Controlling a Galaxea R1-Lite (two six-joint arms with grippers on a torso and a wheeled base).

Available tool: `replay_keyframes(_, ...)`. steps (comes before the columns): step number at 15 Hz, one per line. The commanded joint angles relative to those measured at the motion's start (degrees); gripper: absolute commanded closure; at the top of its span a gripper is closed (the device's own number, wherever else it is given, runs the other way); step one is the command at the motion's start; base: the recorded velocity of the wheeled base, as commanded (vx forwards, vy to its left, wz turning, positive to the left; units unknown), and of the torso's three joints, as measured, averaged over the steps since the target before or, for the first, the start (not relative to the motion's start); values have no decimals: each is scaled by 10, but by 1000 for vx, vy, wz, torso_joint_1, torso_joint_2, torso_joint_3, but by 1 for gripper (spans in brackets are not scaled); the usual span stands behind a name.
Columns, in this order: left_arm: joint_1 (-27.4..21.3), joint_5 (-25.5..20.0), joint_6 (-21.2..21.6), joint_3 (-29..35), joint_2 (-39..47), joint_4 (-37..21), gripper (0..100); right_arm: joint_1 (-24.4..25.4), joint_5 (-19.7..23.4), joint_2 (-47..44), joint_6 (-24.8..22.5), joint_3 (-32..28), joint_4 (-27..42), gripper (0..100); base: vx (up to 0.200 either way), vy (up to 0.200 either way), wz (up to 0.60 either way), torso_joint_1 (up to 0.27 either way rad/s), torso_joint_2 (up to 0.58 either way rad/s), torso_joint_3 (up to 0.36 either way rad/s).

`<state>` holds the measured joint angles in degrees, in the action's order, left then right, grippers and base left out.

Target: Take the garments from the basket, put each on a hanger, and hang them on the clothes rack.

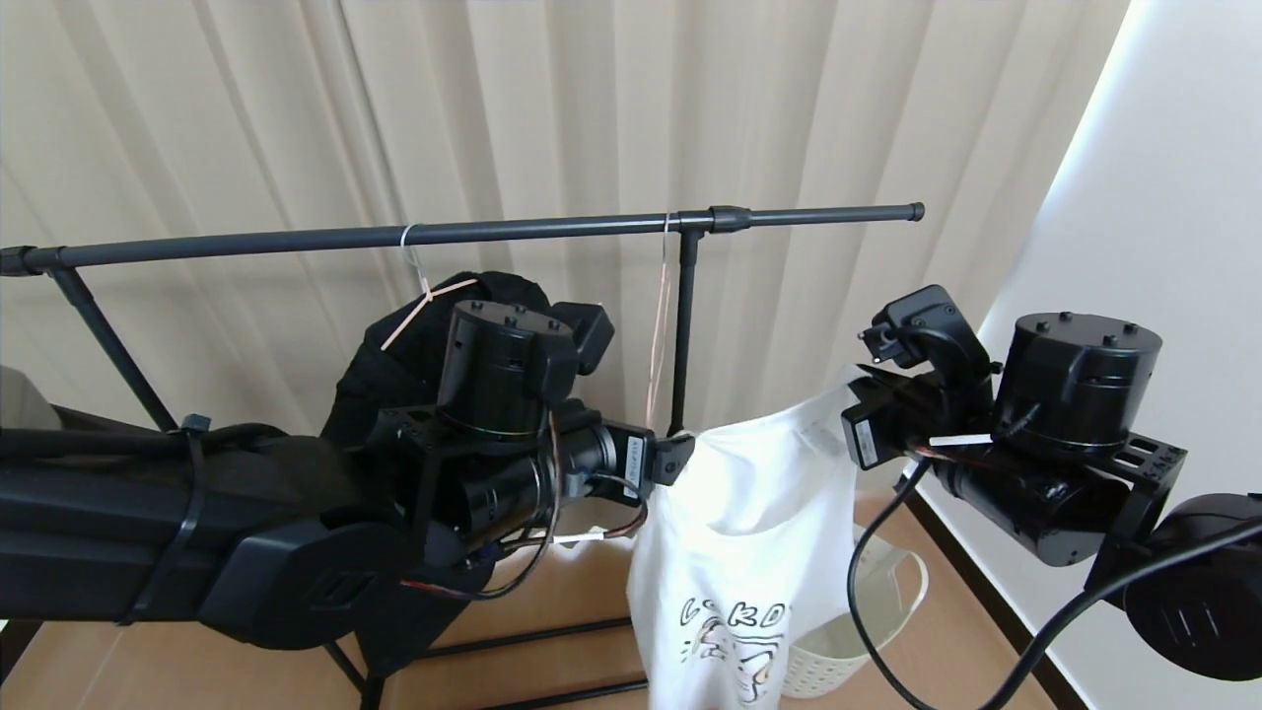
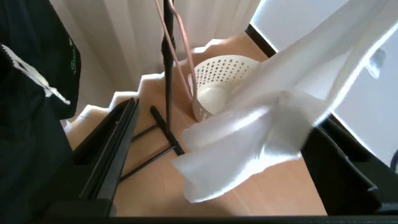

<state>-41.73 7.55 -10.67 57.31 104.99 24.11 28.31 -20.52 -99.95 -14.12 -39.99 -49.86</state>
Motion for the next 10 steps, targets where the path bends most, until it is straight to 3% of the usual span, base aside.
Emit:
replay_keyframes(1,16,-31,-1,-12,-20,0,0,-18,1,-5,0,-7,-1,100,0,0,0,0,0,0)
replay_keyframes(3,41,-103,-2,-22,-39,0,0,-23,13,-4,-1,-8,-1,100,0,0,0,0,0,0)
replay_keyframes(5,46,-104,-1,-18,-33,1,0,-23,13,-5,-3,-8,-1,100,0,0,0,0,0,0)
replay_keyframes(7,44,-90,0,-3,-22,0,0,-23,13,-6,-4,-8,-1,100,0,0,0,0,0,0)
replay_keyframes(10,30,-10,11,32,15,-5,0,-23,12,-5,-4,-4,-2,100,0,0,0,0,0,0)
